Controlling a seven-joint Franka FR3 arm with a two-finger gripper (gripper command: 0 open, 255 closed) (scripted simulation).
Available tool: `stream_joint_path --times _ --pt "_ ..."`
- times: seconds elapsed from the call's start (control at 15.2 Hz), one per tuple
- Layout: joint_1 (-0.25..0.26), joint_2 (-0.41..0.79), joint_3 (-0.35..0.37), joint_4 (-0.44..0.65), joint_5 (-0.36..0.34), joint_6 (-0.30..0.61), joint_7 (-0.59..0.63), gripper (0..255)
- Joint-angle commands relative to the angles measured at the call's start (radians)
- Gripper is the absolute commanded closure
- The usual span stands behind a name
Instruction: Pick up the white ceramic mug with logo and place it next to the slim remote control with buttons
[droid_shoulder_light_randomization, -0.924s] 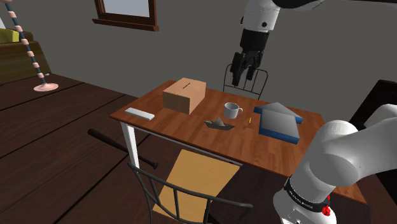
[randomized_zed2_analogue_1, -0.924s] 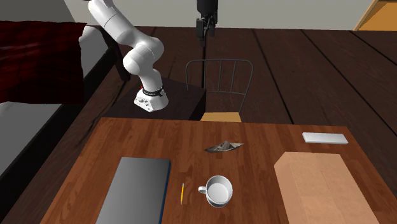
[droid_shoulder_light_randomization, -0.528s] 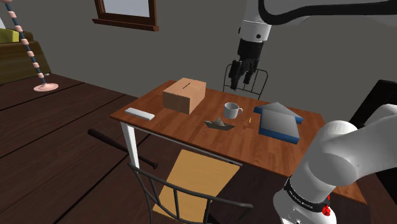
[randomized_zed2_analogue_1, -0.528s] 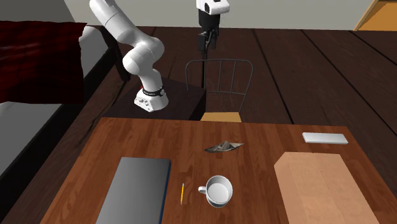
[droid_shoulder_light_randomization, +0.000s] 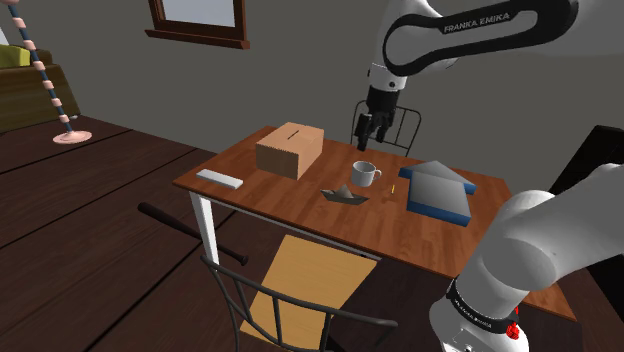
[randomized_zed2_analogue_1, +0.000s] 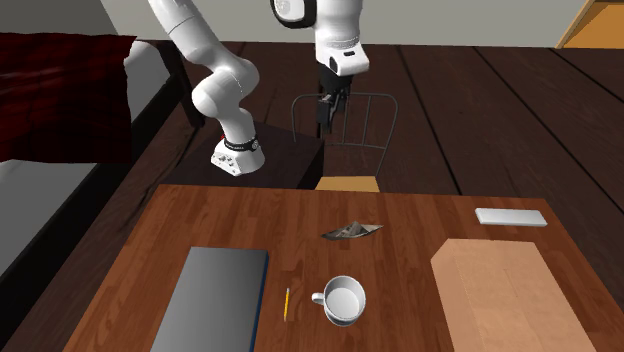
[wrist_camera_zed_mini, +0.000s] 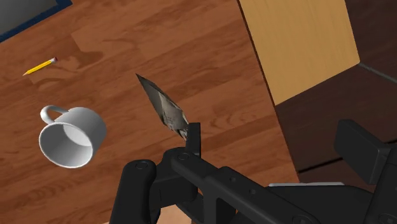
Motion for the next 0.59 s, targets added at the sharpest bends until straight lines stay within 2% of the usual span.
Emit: stream_joint_path --times 0.0,0.53 --pt "-0.010 0.046 -0.023 -0.011 -0.012 0.060 -0.025 0" --pt "-0.046 0.288 -0.121 0.033 -0.030 0.264 -0.141 0"
